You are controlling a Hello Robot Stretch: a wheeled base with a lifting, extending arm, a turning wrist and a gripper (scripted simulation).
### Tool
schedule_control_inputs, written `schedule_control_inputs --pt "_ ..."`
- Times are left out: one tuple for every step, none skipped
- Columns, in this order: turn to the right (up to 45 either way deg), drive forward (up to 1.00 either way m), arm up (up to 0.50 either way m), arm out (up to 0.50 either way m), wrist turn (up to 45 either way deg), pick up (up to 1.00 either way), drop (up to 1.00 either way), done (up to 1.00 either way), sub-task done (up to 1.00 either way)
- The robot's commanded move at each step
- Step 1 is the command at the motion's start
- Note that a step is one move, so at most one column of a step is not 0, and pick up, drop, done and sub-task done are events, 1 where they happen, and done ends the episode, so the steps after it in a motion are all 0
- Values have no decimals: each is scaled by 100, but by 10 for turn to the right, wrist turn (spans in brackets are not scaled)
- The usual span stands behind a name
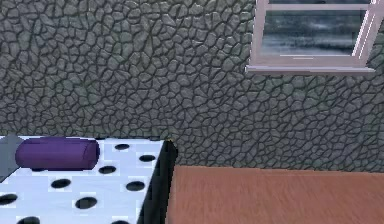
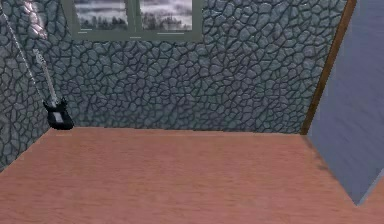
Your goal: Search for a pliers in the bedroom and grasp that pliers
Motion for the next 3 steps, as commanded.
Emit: schedule_control_inputs --pt "30 0 0 0 0 0 0 0 0" --pt "0 15 0 0 0 0 0 0 0" --pt "-450 0 0 0 0 0 0 0 0"
